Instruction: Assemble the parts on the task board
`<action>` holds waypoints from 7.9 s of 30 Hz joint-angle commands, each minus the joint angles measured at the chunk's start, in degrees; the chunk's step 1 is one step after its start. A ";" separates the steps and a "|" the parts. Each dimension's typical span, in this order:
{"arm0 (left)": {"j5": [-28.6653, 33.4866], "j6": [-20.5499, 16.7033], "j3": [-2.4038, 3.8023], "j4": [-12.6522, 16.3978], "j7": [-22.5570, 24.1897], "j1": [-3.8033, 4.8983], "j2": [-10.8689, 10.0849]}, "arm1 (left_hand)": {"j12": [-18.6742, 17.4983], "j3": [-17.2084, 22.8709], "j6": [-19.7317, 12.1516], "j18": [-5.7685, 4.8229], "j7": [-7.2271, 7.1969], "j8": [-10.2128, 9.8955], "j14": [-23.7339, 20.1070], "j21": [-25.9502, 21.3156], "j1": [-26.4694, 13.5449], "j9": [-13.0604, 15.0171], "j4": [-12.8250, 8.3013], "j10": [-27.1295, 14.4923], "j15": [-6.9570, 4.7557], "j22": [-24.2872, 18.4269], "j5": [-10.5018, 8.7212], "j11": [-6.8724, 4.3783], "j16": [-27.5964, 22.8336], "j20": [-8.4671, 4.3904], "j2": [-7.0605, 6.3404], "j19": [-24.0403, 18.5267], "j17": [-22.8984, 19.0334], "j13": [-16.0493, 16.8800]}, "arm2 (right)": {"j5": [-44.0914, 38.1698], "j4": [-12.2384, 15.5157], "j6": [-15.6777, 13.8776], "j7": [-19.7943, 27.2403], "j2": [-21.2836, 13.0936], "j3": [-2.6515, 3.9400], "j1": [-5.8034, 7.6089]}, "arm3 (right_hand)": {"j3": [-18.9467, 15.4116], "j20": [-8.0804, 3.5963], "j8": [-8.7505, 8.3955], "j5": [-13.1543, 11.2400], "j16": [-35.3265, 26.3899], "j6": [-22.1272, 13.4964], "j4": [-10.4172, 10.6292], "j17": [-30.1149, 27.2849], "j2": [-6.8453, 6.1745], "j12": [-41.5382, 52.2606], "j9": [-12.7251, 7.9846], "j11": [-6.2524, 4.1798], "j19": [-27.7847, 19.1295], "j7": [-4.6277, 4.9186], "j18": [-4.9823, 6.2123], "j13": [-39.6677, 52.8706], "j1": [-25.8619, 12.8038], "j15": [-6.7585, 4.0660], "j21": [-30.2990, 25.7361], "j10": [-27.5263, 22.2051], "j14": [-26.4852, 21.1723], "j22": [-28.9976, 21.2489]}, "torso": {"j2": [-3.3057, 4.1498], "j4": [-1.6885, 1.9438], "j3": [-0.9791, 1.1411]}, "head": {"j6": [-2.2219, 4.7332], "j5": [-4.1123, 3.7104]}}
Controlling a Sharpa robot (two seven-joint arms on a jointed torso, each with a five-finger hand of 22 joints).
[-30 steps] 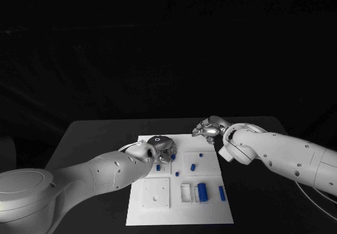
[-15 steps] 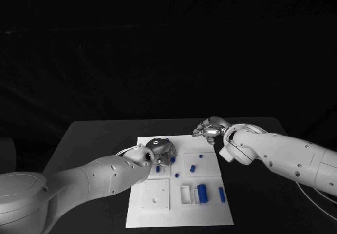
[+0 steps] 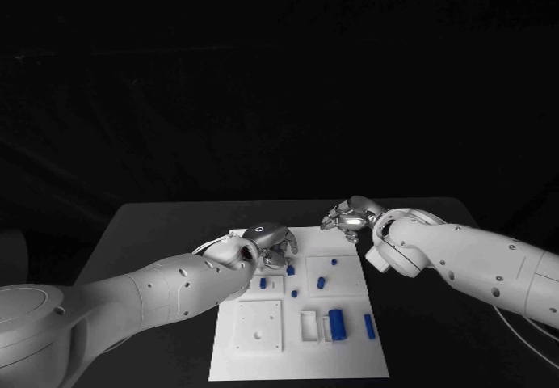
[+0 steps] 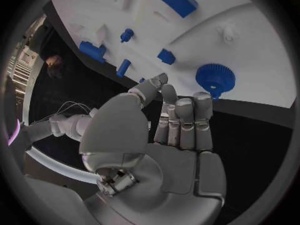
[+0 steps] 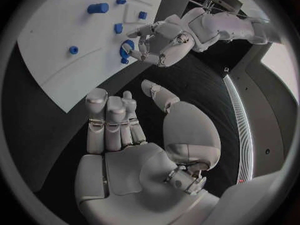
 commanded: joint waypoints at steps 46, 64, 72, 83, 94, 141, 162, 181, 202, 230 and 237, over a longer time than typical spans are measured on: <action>-3.02 5.51 -3.81 -3.46 -6.57 -0.51 2.60 | -0.46 -5.79 -3.88 1.61 1.69 -2.07 -1.61 -1.50 -6.11 -0.76 2.26 -2.64 1.29 0.32 -7.69 1.53 -1.73 -3.56 -7.28 -1.34 -1.37 -0.43 | -4.36 0.54 0.68 0.50 0.33 0.01 -0.02 | 0.18 -0.49 -0.14 -0.18 0.02 0.00 -0.26 0.16 -0.47 0.46 0.15 0.03 -0.16 0.45 4.88 -0.17 0.71 -0.09 0.45 0.15 0.50 1.05 | 0.05 -0.07 0.07 | -0.52 -0.15; -4.33 7.51 -4.11 -4.45 -5.95 -1.57 3.36 | -0.09 -2.46 1.13 1.43 0.11 0.64 -0.89 -0.82 -0.04 0.46 0.54 -1.24 -0.09 0.79 -7.43 0.04 -0.80 -3.94 -2.28 -0.87 -1.11 -0.66 | -4.33 0.56 0.64 0.49 0.28 0.01 -0.02 | 0.16 -0.46 -0.14 -0.10 0.01 0.01 -0.11 0.16 -0.43 0.47 0.16 0.03 -0.15 0.45 4.88 -0.19 0.57 -0.08 0.44 0.15 0.51 1.04 | 0.11 -0.14 0.10 | -1.02 -0.31; -4.33 7.35 -4.12 -4.72 -5.84 -1.59 3.53 | -0.07 -2.07 1.66 1.38 -0.11 0.72 -0.45 -0.48 -0.14 0.45 0.81 -0.56 -0.34 0.86 -7.24 -0.19 -0.47 -4.14 -1.65 -0.43 -1.03 -0.79 | -4.33 0.62 0.65 0.47 0.24 0.01 -0.02 | 0.17 -0.46 -0.15 -0.08 0.00 0.02 -0.08 0.17 -0.43 0.47 0.16 0.03 -0.15 0.45 4.88 -0.20 0.55 -0.08 0.45 0.15 0.52 1.03 | 0.07 -0.10 0.11 | -1.14 -0.37; -3.49 4.12 -4.15 -4.89 -3.86 -1.79 3.74 | -0.02 -1.52 1.69 1.34 -0.20 0.34 0.52 0.16 -0.77 0.21 1.22 0.76 -0.47 0.96 -2.64 -0.30 0.00 -4.53 -0.99 0.29 -0.95 -0.97 | -4.33 0.61 0.61 0.46 0.27 0.01 -0.02 | 0.16 -0.45 -0.15 -0.05 0.00 0.03 -0.04 0.17 -0.46 0.48 0.16 0.03 -0.14 0.45 4.88 -0.21 0.51 -0.08 0.45 0.16 0.52 1.03 | 0.07 -0.10 0.07 | -1.11 -0.32; -1.55 0.98 -4.12 -4.58 -3.03 -1.78 3.09 | 0.16 -1.59 2.35 1.54 -0.56 0.43 1.57 0.75 -1.11 0.32 0.84 1.92 -0.88 0.92 -0.91 -0.68 0.06 -5.02 -0.90 1.09 -1.04 -0.66 | -4.33 0.51 0.62 0.46 0.28 0.01 -0.02 | 0.16 -0.44 -0.16 0.05 -0.01 0.04 0.04 0.18 -0.46 0.48 0.17 0.03 -0.14 0.45 4.88 -0.22 0.44 -0.08 0.45 0.16 0.53 1.03 | 0.04 -0.08 0.01 | -0.99 -0.34; 0.02 4.37 -4.08 -4.69 -1.33 -1.69 3.73 | -0.01 1.10 -5.83 1.71 0.24 -2.77 -1.71 -1.02 1.73 -0.70 0.85 -3.93 0.18 0.94 -4.51 0.28 -1.29 -2.93 -1.33 -1.52 -1.66 1.86 | -4.22 0.47 0.66 0.43 0.27 0.01 -0.02 | 0.19 -0.43 -0.19 0.38 -0.04 0.03 0.21 0.20 -0.50 0.49 0.18 0.02 -0.13 0.45 4.88 -0.27 0.34 -0.09 0.45 0.16 0.55 1.01 | 0.08 -0.13 0.08 | -0.96 -0.82; 0.27 5.26 -4.09 -4.82 -0.84 -1.62 3.88 | -0.36 1.96 -11.08 1.24 -1.72 -5.00 -2.06 -0.86 3.00 -1.81 -1.40 -4.05 -1.18 0.92 -5.51 -1.25 -1.17 -3.52 -3.43 -1.76 -1.83 2.09 | -4.21 0.40 0.75 0.42 0.31 0.01 -0.02 | 0.19 -0.43 -0.20 0.41 -0.05 0.03 0.25 0.21 -0.51 0.50 0.18 0.02 -0.13 0.45 4.88 -0.28 0.32 -0.09 0.45 0.15 0.56 1.01 | 0.06 -0.06 0.05 | -0.87 -1.05; -1.60 7.50 -4.10 -5.28 -3.03 -1.59 3.84 | -0.14 2.14 -6.52 0.75 -0.13 -1.74 -2.43 -0.63 2.58 -0.52 -1.57 -4.67 -0.25 1.01 -5.77 -0.10 -0.67 -4.01 -1.38 -2.08 -1.90 2.64 | -4.15 0.40 0.83 0.37 0.27 0.01 -0.01 | 0.18 -0.42 -0.20 0.40 -0.06 0.06 0.37 0.21 -0.46 0.50 0.19 0.02 -0.13 0.45 4.88 -0.30 0.23 -0.09 0.45 0.15 0.56 1.01 | 0.05 -0.07 0.05 | -1.00 -1.10; -3.91 6.27 -4.14 -6.38 -3.51 -1.55 4.34 | 1.70 0.34 -1.20 1.47 0.78 0.56 0.30 1.19 0.65 0.75 -0.76 -4.82 0.43 0.99 -7.71 0.67 1.73 -4.49 -3.19 0.47 -1.31 3.93 | -4.14 0.41 0.84 0.35 0.28 0.01 0.00 | 0.17 -0.42 -0.20 0.39 -0.07 0.09 0.43 0.22 -0.46 0.51 0.21 0.02 -0.13 0.44 4.88 -0.32 0.18 -0.09 0.45 0.15 0.56 1.01 | 0.03 0.02 0.02 | -1.01 -1.01; -2.91 0.18 -4.12 -5.59 -2.15 -1.58 3.49 | 1.33 0.67 0.37 2.86 -0.30 0.26 4.91 2.56 0.00 1.36 2.77 0.19 -0.77 0.33 -6.80 -0.48 2.27 -5.47 -3.54 4.26 -0.50 3.33 | -4.14 0.29 0.74 0.46 0.39 0.01 0.00 | 0.20 -0.43 -0.18 0.41 -0.08 0.14 0.41 0.24 -0.51 0.52 0.23 0.00 -0.13 0.42 4.88 -0.33 0.24 -0.11 0.46 0.15 0.57 1.01 | 0.00 -0.07 0.07 | -0.70 -0.91; -1.10 -0.40 -4.05 -4.13 -1.71 -1.35 2.61 | 1.16 0.71 -0.05 2.90 -0.18 -0.14 5.11 2.51 -0.18 1.22 3.12 0.36 -0.67 0.25 -6.56 -0.37 2.08 -5.46 -3.59 4.42 -0.43 3.31 | -4.14 0.34 0.66 0.48 0.32 0.01 0.00 | 0.20 -0.43 -0.18 0.41 -0.08 0.15 0.40 0.24 -0.53 0.53 0.23 -0.01 -0.13 0.42 4.88 -0.34 0.25 -0.11 0.47 0.15 0.58 1.01 | 0.02 -0.01 0.05 | -0.54 -0.88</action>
